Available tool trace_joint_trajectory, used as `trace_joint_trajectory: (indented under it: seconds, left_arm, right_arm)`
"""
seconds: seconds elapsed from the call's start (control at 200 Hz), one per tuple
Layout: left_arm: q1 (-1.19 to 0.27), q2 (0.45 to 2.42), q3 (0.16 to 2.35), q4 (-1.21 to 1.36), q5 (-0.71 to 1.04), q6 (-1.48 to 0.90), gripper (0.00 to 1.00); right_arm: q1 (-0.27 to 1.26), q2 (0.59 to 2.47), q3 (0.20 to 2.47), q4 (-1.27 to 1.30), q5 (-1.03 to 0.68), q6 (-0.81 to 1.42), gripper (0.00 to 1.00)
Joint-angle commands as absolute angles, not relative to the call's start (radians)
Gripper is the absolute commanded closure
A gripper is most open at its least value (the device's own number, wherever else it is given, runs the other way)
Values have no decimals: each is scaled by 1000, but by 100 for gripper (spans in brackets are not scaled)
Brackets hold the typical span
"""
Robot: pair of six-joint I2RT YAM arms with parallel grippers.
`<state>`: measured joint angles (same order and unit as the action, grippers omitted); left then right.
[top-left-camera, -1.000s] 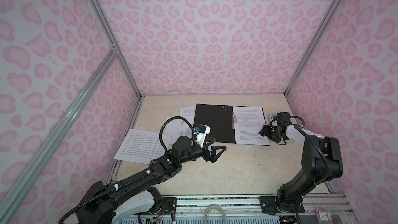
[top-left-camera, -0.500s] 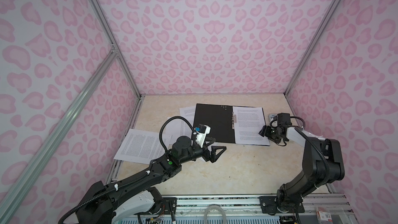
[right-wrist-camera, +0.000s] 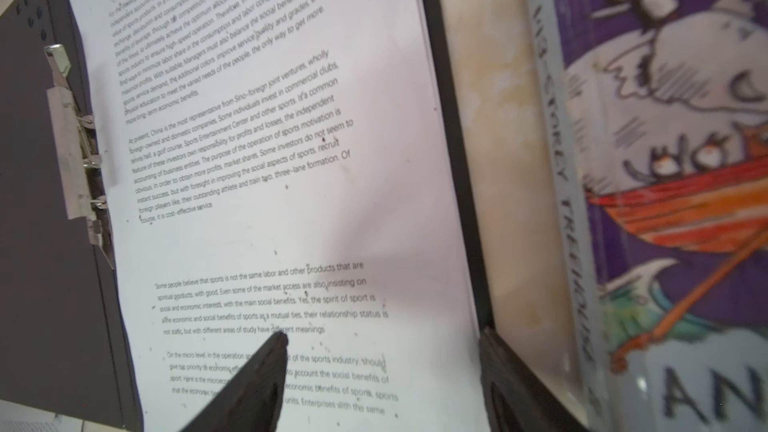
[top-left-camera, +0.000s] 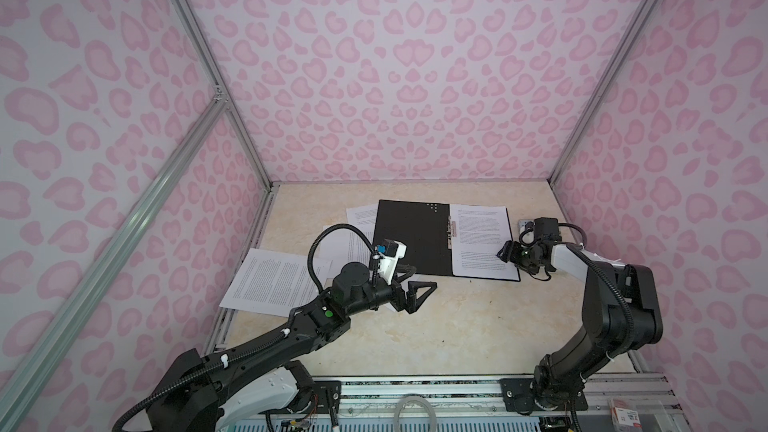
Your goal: Put the files into the folder
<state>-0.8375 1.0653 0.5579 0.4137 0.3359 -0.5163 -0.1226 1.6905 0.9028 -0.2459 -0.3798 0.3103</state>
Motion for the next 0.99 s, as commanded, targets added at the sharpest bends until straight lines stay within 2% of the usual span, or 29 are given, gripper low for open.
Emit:
trace_joint_trajectory:
  seconds: [0.0, 0.4, 0.545, 0.675, 0.795, 0.915, 0.99]
  left_arm:
    - [-836, 1065, 569, 428, 338, -509, 3]
    - [-837, 1068, 580, 395, 301, -501, 3]
    - [-836, 1047, 598, 290, 147, -485, 3]
    - [-813, 1028, 618, 170, -5, -502, 3]
    - [-739, 1028, 650, 14, -121, -548, 3]
    - [-550, 1039, 628, -53, -44, -641, 3]
    - [-433, 1058, 620, -130, -58, -673, 3]
  right_arm:
    - [-118, 1694, 884, -281, -411, 316, 27]
    - [-117, 1643, 895, -299, -349, 328, 24]
    - [-109, 1572, 910, -318, -310, 339, 21]
    - [-21, 1508, 949, -360, -272, 336, 18]
    - [84, 1464, 973, -365, -271, 339, 15]
    - [182, 1445, 979, -347, -277, 332, 14]
    - [237, 1439, 976, -343, -287, 325, 14]
